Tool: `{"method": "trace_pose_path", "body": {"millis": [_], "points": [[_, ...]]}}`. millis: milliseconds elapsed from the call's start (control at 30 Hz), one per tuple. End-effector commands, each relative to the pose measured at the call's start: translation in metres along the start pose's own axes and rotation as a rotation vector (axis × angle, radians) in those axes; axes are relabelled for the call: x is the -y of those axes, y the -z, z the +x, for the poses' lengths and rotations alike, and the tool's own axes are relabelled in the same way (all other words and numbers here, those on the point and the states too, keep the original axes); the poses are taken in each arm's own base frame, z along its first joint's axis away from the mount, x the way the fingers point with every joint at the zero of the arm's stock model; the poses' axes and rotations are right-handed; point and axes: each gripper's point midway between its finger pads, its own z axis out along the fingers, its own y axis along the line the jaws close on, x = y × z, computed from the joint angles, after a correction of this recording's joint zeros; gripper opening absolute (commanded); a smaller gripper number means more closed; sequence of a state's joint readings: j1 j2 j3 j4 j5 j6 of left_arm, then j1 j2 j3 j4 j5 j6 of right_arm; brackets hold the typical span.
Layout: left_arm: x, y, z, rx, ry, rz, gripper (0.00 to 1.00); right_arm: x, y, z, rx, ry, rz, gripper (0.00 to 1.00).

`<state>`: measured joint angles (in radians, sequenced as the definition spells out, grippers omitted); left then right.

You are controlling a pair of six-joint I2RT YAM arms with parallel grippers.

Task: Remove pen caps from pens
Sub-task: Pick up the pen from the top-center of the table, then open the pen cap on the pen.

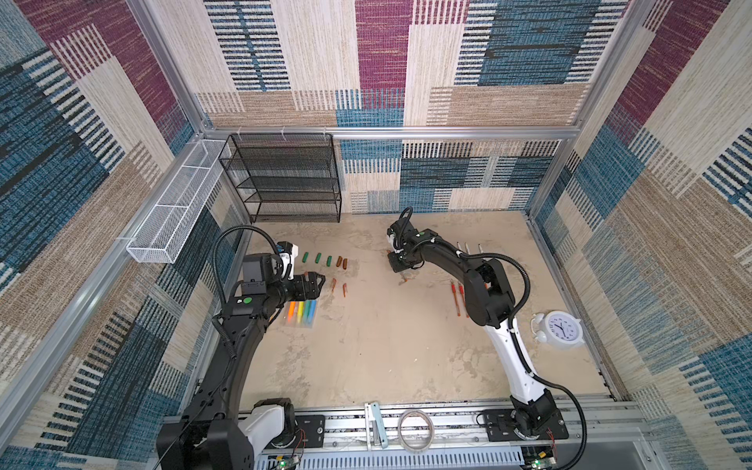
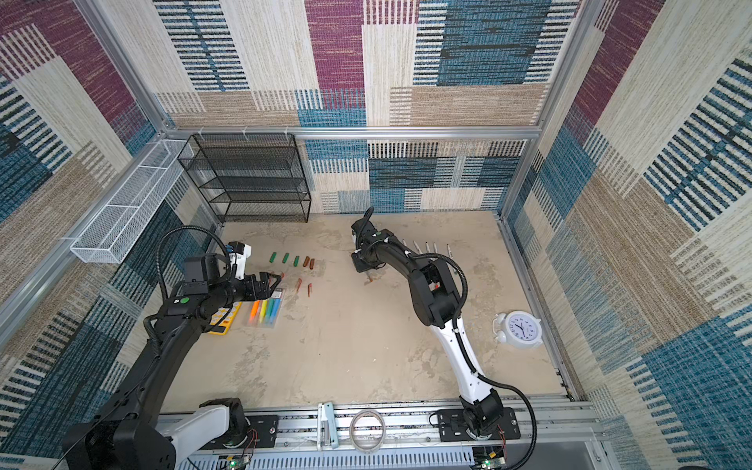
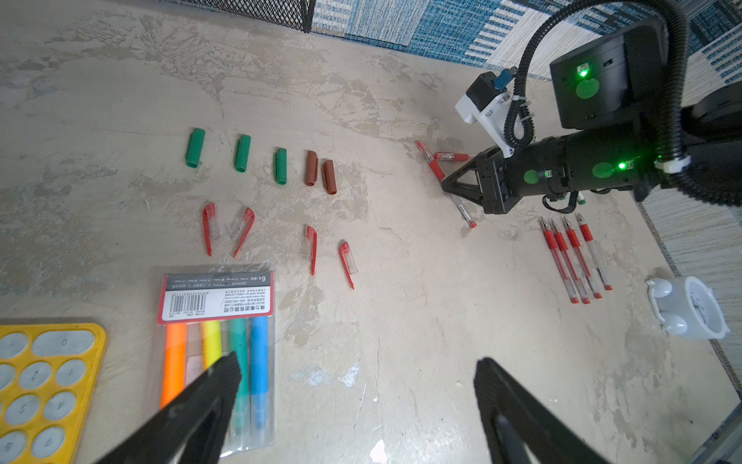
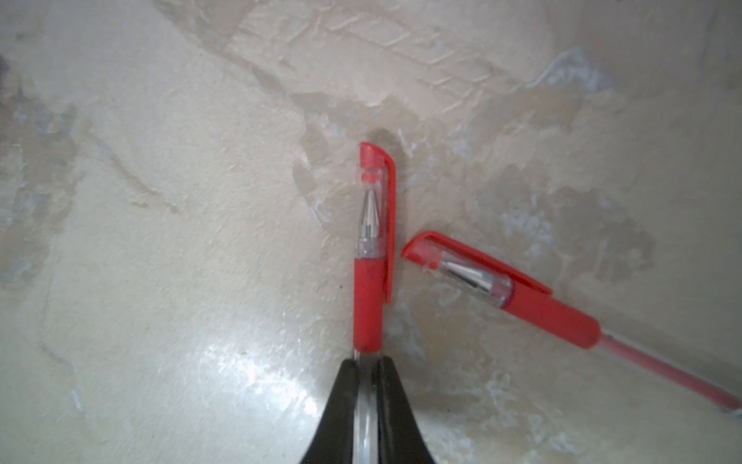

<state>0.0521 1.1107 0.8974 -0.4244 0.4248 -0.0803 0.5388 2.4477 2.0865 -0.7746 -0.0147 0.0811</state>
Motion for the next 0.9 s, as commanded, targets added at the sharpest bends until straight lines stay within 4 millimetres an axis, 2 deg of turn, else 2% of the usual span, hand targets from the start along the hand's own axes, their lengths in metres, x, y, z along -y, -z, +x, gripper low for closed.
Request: {"method": "trace_pose_path", "body": {"millis": [0, 167, 367, 433, 600, 867], "points": [[0.003, 0.001, -0.004, 0.014, 0.001, 0.014, 0.95, -0.006, 0.003, 0.027, -0.105, 0.014, -0.003, 0.09], [0.003, 0.001, -0.004, 0.017, -0.006, 0.017, 0.95, -0.031, 0.033, 0.019, -0.039, 0.017, -0.091, 0.07], [0.02, 0.003, -0.007, 0.023, 0.006, 0.114, 0.94, -0.066, 0.088, 0.01, 0.107, -0.042, -0.313, 0.07], [0.025, 0.001, -0.007, 0.026, 0.022, 0.149, 0.93, -0.077, 0.104, 0.012, 0.157, -0.054, -0.388, 0.07], [0.055, 0.007, -0.013, 0.026, 0.078, 0.328, 0.89, -0.102, 0.143, 0.019, 0.256, -0.077, -0.539, 0.06], [0.061, -0.001, -0.021, 0.019, 0.171, 0.389, 0.86, -0.144, 0.191, 0.023, 0.373, -0.066, -0.709, 0.05]]}}
